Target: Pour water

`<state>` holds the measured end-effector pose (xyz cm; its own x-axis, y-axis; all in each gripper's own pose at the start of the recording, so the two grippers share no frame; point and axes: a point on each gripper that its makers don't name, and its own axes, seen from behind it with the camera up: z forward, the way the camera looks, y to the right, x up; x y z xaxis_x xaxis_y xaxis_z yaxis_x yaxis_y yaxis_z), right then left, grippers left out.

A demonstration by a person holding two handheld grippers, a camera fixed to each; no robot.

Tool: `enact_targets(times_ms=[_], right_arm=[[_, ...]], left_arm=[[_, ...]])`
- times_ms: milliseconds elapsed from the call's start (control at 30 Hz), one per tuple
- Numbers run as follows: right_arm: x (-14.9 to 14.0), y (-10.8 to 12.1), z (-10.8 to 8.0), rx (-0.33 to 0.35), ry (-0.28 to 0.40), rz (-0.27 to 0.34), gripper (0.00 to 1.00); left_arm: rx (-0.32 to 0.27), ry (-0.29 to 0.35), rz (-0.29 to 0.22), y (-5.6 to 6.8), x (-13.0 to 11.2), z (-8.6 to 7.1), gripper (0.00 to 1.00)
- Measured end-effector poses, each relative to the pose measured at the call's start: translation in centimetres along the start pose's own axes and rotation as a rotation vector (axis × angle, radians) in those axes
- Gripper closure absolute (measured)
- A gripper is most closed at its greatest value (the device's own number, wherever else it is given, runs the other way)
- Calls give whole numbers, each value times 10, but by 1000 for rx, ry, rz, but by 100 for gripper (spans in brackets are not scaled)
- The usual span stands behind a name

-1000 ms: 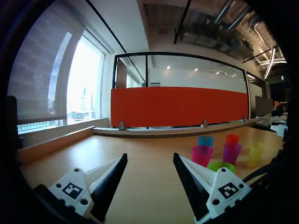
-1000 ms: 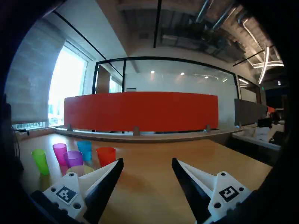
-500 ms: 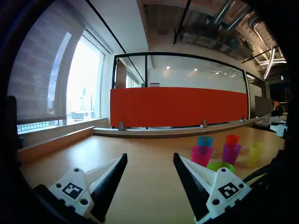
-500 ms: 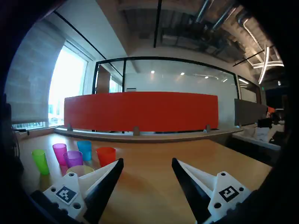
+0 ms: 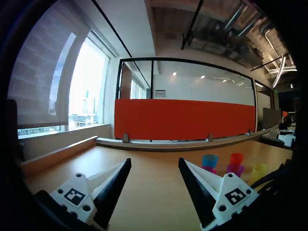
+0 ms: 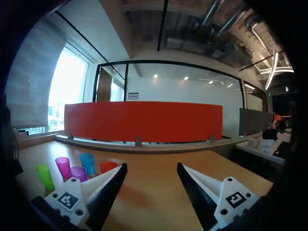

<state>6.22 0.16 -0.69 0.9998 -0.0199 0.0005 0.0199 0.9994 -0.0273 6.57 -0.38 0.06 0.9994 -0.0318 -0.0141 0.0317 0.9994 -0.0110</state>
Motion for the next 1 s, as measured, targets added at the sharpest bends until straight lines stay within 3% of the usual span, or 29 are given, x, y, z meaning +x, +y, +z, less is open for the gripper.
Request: enact_targets(times_ms=[267, 467, 567, 1000], right_arm=[[60, 0, -2, -10, -22, 5, 0], [109, -4, -2, -9, -25, 18, 0], [124, -7, -2, -3, -30, 27, 0], [156, -9, -4, 24, -36, 13, 0]], left_arm=[[-27, -59, 34, 9, 45, -5, 9], [-37, -60, 35, 11, 94, -4, 9], [-46, -70, 34, 13, 106, -3, 9], [-134, -141, 80, 39, 114, -6, 9]])
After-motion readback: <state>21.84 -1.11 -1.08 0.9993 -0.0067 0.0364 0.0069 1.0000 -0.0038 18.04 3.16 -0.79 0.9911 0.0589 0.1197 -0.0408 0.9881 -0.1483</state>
